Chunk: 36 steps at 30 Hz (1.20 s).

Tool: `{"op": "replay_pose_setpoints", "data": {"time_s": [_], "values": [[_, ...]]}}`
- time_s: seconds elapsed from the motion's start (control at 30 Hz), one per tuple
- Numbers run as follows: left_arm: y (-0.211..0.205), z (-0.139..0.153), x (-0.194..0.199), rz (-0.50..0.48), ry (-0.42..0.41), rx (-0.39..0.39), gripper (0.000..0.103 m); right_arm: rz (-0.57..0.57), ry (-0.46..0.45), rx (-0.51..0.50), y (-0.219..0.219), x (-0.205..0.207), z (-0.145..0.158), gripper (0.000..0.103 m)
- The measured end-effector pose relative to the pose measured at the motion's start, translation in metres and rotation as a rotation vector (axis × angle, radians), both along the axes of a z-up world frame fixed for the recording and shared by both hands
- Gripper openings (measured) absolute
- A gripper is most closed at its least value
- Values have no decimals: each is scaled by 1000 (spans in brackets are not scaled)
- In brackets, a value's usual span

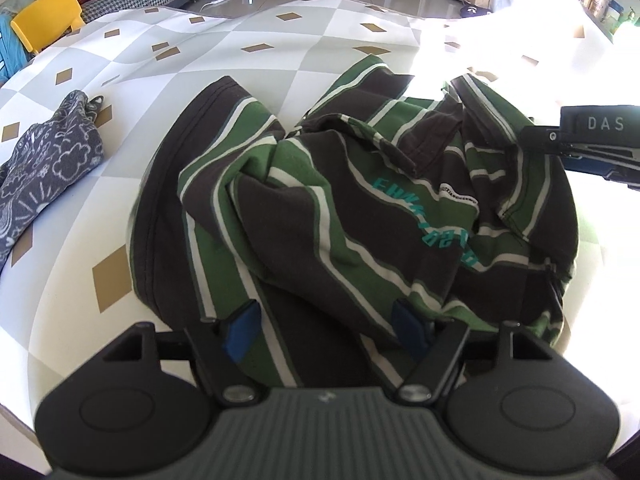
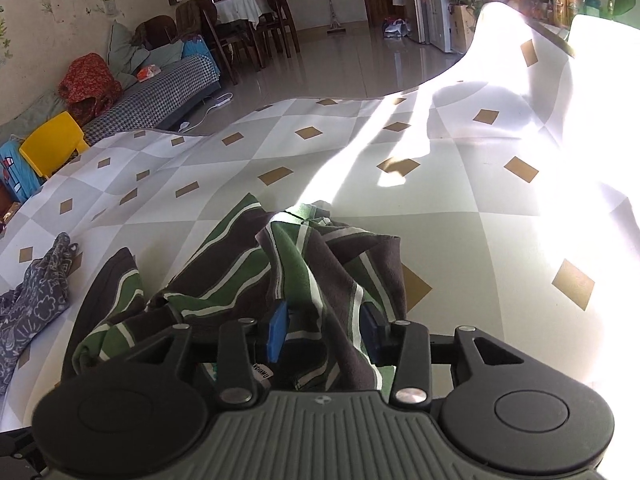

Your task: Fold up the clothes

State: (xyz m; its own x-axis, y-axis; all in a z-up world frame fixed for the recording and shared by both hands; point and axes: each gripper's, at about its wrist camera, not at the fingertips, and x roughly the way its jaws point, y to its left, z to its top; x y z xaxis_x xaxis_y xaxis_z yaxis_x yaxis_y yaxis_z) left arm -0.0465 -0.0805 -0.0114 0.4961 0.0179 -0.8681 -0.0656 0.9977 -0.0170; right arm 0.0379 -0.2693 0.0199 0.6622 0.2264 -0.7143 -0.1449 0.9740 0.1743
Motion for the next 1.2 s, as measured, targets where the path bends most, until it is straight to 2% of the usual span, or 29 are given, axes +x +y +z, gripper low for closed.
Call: {"op": "replay_pose_setpoints", "data": {"time_s": [0.1, 0.37, 0.47, 0.8, 1.2], "values": [[-1, 8, 2, 16, -47, 34, 82, 6, 31, 4, 0, -3, -3, 40], [1, 21, 21, 31, -111, 84, 83, 29, 59, -15, 7, -16, -13, 41], [-2, 19, 27, 21, -116, 117, 83, 38, 64, -27, 10, -20, -16, 41], [-9, 8, 43, -23, -91, 158, 83, 42, 104, -54, 15, -24, -28, 42], [-13, 6, 67, -105, -111, 228, 83, 51, 122, -89, 19, -26, -35, 45]]}}
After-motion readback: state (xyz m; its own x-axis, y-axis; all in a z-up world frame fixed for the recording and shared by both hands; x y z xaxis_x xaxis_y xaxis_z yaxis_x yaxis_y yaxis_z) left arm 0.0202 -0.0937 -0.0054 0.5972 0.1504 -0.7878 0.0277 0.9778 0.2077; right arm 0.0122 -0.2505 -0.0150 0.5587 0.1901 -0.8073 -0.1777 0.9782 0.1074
